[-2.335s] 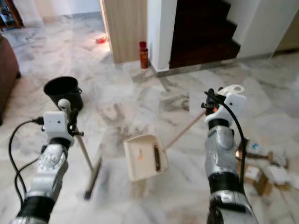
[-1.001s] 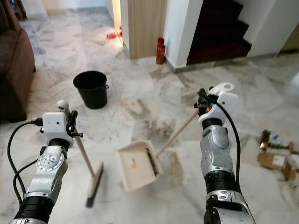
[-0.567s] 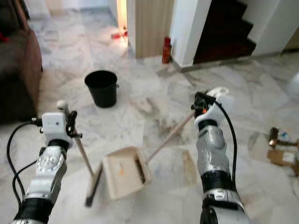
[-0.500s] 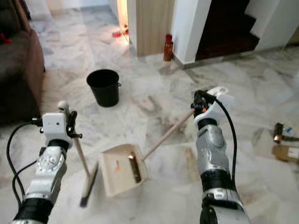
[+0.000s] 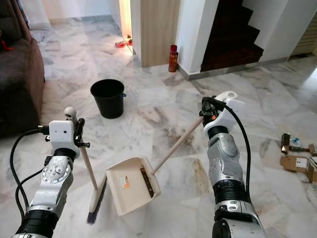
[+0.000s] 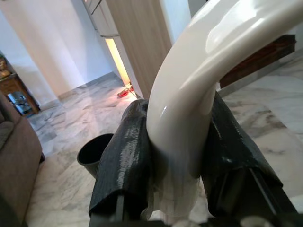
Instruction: Sweep floor
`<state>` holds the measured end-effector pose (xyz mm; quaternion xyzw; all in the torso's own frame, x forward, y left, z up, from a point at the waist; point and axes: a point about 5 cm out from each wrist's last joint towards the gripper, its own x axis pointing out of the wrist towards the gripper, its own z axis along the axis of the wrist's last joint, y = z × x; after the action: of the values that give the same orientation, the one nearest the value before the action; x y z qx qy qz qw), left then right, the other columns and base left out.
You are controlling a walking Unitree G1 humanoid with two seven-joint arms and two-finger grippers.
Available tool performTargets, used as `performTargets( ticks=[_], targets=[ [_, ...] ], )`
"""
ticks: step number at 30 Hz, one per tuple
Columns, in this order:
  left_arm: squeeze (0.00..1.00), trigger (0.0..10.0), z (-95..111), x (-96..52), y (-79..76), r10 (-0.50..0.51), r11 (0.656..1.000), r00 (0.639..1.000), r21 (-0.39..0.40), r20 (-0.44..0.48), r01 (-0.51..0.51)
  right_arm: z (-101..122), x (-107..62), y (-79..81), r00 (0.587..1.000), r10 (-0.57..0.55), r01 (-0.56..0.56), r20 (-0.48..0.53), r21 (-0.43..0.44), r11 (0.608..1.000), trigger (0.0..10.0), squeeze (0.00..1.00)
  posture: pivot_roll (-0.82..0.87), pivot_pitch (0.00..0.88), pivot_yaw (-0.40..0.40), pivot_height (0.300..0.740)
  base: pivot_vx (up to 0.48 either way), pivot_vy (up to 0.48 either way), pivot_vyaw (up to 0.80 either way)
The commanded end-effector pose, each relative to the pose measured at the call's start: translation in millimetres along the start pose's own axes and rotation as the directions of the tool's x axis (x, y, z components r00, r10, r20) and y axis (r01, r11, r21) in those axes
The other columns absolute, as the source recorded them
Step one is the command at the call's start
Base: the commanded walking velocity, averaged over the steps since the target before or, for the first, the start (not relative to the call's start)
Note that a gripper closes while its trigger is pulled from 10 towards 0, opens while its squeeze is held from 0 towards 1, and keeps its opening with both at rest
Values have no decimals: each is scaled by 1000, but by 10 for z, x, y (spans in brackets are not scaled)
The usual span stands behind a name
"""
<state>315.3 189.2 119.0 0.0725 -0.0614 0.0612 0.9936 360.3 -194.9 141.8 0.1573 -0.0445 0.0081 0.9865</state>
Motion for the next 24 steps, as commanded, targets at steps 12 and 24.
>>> performTargets(
  ticks=[12, 24],
  targets=[
    [0, 10000, 131, 44, -50, -11, 1000, 998, 12, 58, 10, 214, 66, 118, 992, 95, -93, 76, -31, 995, 10000, 0, -2, 0, -20, 740, 344, 0, 235],
    [0, 10000, 124, 39, -59, -7, 1000, 998, 8, 58, 7, 198, 70, 137, 991, 120, -119, 60, -16, 993, 10000, 0, -4, 0, -25, 740, 374, 0, 0]
  ],
)
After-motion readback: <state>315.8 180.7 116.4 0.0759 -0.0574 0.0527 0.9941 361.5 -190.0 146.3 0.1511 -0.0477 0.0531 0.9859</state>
